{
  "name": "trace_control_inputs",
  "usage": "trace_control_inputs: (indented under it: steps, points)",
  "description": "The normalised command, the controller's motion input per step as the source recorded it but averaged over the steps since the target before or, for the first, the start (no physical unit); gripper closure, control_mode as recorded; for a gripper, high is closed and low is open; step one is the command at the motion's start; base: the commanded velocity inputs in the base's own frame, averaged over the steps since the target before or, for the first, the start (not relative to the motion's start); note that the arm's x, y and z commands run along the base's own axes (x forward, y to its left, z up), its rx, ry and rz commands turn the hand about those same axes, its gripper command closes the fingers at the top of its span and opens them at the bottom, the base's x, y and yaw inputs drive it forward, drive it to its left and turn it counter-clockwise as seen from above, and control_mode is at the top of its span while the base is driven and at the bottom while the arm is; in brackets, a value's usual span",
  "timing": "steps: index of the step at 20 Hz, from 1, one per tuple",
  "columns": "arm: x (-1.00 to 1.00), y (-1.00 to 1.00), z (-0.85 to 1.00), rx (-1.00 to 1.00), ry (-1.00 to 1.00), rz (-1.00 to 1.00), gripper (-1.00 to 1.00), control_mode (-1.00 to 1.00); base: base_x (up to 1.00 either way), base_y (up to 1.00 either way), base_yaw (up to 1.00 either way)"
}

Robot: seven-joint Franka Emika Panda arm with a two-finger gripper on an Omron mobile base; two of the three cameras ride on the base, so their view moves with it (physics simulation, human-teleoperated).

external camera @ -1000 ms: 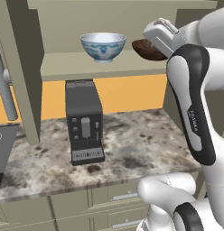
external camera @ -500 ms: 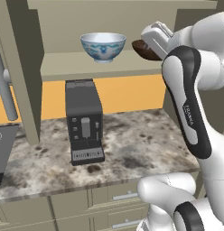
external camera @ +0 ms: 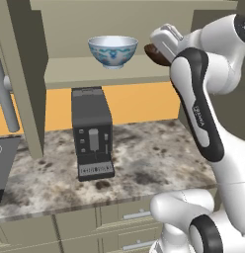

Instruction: Move the bowls from the cabinet to the plates on the dining table.

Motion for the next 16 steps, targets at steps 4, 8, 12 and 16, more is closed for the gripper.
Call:
trace_control_inputs:
  steps: [4,8,12,16]
  points:
    - [0.23,0.00,0.02,0.05,0.03,0.00,-1.00,-1.00,0.00,0.00,0.00]
    - [0.25,0.00,0.02,0.01,0.02,0.00,-1.00,-1.00,0.00,0.00,0.00]
    - [0.43,0.00,0.00,0.00,0.01,0.00,-1.00,-1.00,0.00,0.00,0.00]
    - [0.44,0.00,0.00,0.00,0.00,0.00,-1.00,-1.00,0.00,0.00,0.00]
